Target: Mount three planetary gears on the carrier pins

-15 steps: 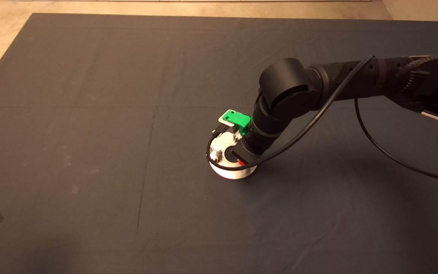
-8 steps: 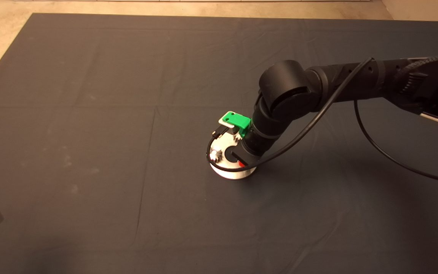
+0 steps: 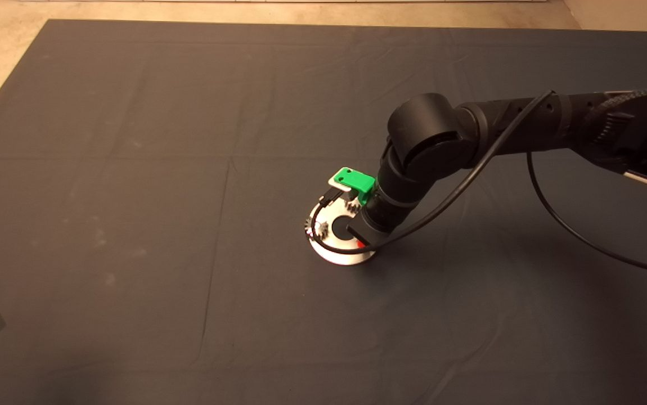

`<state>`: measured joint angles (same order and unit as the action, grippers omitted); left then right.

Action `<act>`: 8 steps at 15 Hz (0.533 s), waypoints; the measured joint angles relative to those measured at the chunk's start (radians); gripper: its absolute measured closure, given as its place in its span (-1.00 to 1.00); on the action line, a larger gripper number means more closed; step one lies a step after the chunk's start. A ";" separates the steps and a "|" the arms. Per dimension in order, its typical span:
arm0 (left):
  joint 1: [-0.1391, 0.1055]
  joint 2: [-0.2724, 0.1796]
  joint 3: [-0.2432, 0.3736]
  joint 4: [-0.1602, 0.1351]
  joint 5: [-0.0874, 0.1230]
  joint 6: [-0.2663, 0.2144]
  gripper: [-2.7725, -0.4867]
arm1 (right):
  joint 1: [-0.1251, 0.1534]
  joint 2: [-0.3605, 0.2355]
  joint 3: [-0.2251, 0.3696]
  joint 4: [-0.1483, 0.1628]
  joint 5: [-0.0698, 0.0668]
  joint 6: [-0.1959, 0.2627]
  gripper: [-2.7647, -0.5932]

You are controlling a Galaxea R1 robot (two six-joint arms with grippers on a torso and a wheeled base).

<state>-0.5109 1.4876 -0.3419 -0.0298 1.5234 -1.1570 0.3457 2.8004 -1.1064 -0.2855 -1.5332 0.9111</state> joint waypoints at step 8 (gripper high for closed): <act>0.000 0.000 0.000 0.000 0.000 0.011 -0.48 | -0.008 -0.008 0.000 0.000 0.000 -0.001 0.68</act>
<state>-0.5109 1.4874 -0.3419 -0.0302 1.5234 -1.1457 0.3377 2.7926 -1.1064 -0.2851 -1.5332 0.9096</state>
